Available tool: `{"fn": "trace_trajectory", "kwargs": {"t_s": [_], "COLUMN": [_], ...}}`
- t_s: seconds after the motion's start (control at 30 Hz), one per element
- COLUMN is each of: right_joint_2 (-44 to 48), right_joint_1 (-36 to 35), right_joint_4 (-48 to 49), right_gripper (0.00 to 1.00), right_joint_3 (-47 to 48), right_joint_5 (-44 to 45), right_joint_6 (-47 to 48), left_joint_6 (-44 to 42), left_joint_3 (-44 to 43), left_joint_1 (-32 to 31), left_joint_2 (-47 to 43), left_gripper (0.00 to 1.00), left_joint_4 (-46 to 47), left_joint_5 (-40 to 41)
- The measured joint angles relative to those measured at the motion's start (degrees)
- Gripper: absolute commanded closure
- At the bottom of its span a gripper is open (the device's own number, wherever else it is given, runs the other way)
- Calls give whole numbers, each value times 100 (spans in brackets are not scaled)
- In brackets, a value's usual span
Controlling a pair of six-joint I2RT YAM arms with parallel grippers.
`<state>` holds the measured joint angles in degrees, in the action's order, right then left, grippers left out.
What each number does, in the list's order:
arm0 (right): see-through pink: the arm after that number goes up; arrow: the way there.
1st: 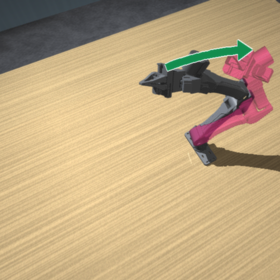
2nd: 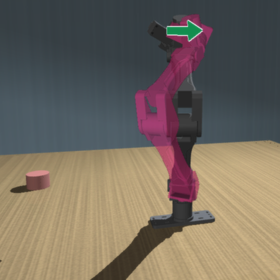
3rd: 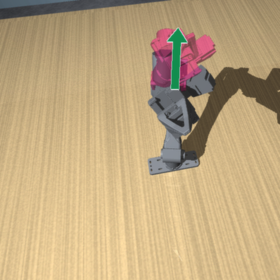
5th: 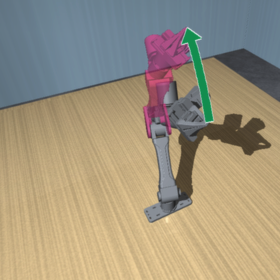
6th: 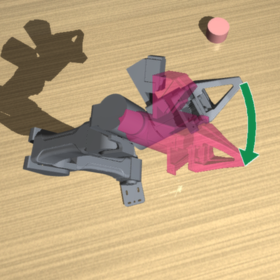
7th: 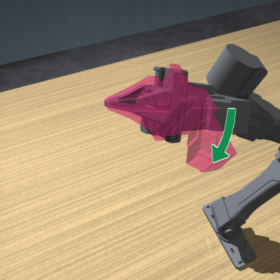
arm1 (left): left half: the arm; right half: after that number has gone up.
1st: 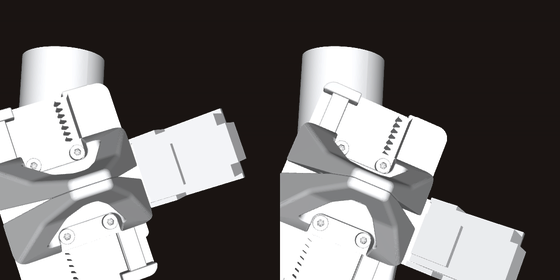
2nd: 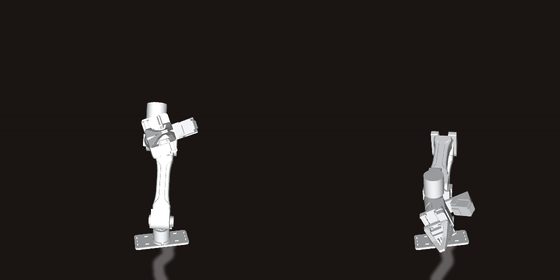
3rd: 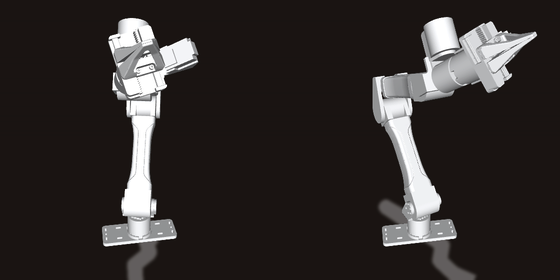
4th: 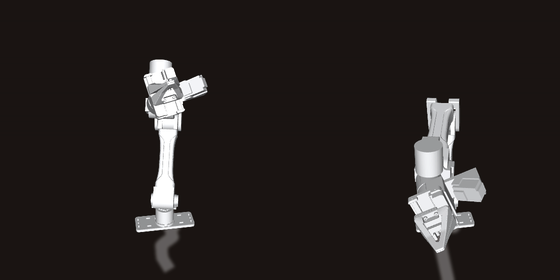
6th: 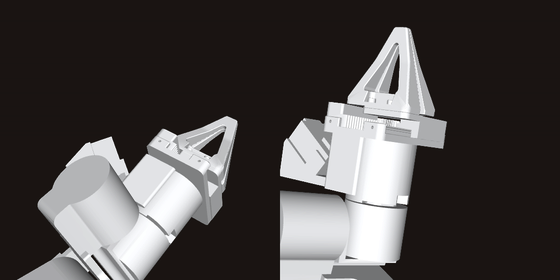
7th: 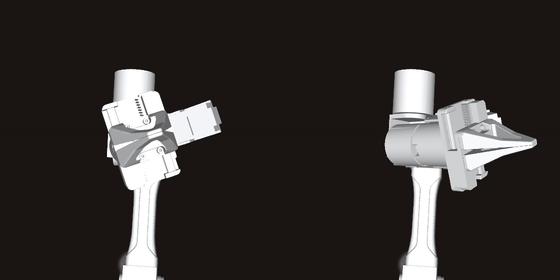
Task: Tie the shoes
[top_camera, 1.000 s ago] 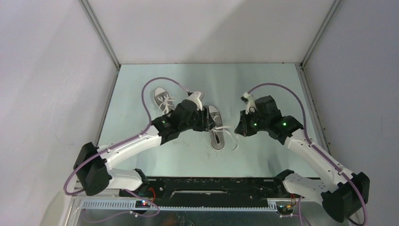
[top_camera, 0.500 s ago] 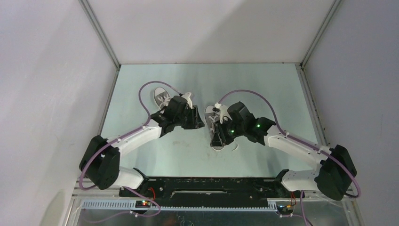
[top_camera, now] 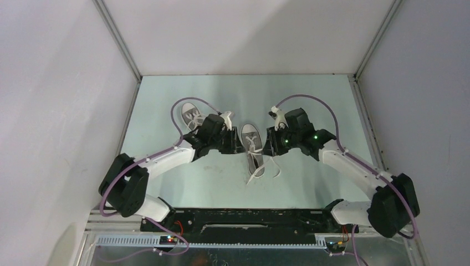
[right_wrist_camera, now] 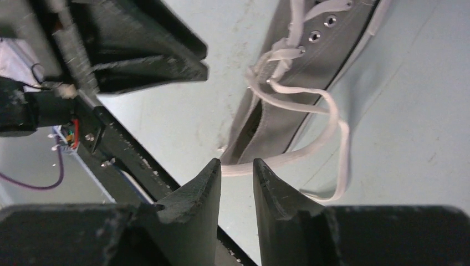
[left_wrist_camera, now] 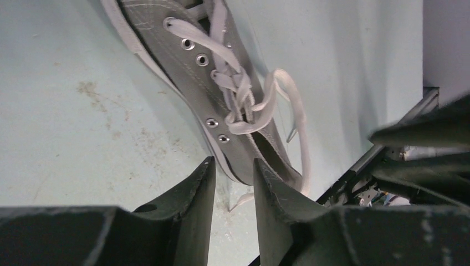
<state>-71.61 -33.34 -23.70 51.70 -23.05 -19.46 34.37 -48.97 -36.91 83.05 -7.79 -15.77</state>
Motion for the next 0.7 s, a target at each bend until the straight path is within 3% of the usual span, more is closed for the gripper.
{"fn": "trace_trajectory", "kwargs": {"t_s": [0.2,0.33,0.47,0.7], "right_joint_2": [-1060,-1523,-1749,-2184], "right_joint_1": [153,184,153,-74], "right_joint_4": [-205,-232,-234,-168], "right_gripper": [66,58,54,53], "right_joint_3": [437,468,627,1097], "right_joint_5": [52,-13,-68,-125], "right_joint_6": [549,817,1091,1515], "left_joint_6": [9,7,-4,-131], "left_joint_3": [439,1126,1703,2347], "left_joint_1": [-501,-953,-1010,-1196], "left_joint_2": [-227,-531,-675,-682], "left_gripper": [55,53,45,43], "left_joint_4": [522,999,1427,2514], "left_joint_5": [-63,-153,-122,227]}}
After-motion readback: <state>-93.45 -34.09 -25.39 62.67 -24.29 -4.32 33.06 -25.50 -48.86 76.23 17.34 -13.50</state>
